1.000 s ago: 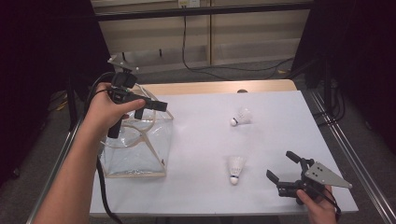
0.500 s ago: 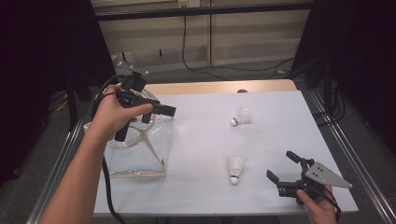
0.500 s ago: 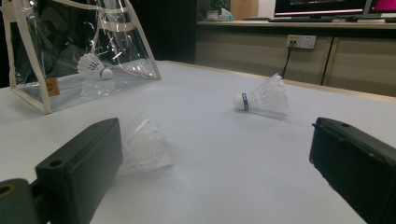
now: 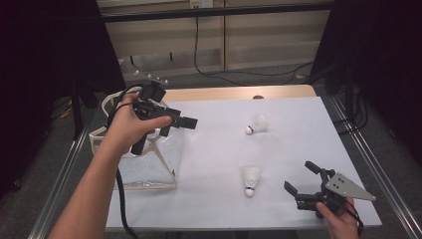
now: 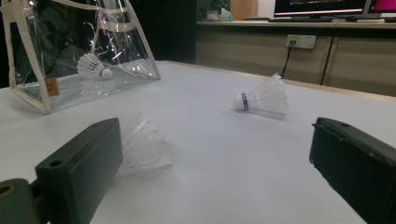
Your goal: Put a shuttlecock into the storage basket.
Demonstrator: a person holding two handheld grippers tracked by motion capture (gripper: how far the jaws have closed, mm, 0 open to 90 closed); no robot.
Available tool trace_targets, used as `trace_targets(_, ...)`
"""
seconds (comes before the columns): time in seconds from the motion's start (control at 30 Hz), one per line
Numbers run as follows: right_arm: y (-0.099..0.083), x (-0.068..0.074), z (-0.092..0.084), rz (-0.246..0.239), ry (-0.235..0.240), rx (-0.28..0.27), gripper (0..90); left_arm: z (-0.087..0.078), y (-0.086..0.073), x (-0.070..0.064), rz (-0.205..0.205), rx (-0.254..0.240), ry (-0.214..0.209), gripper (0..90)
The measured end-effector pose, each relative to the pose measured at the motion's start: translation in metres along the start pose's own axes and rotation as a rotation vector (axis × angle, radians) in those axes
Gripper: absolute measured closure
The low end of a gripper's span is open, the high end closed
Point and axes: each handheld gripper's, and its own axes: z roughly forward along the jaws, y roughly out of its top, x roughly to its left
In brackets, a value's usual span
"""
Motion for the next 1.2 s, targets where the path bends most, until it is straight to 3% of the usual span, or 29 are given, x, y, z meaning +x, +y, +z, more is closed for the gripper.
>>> trace_targets(0.5, 0.0, 0.0, 0.0, 0.0, -0.001, 0.001, 2.3, 0.014, -0.007, -0.011, 0.028, 0.013, -0.035, 15.8)
trace_targets(0.73, 0.0, 0.0, 0.0, 0.0, 0.0, 0.001, 2.3, 0.02, -0.011, -0.016, 0.066, 0.019, -0.05, 15.6)
trace_targets(1.2, 0.0, 0.0, 0.0, -0.002, -0.001, -0.001, 2.3, 0.033, -0.024, -0.019, 0.077, 0.015, -0.074, 14.9)
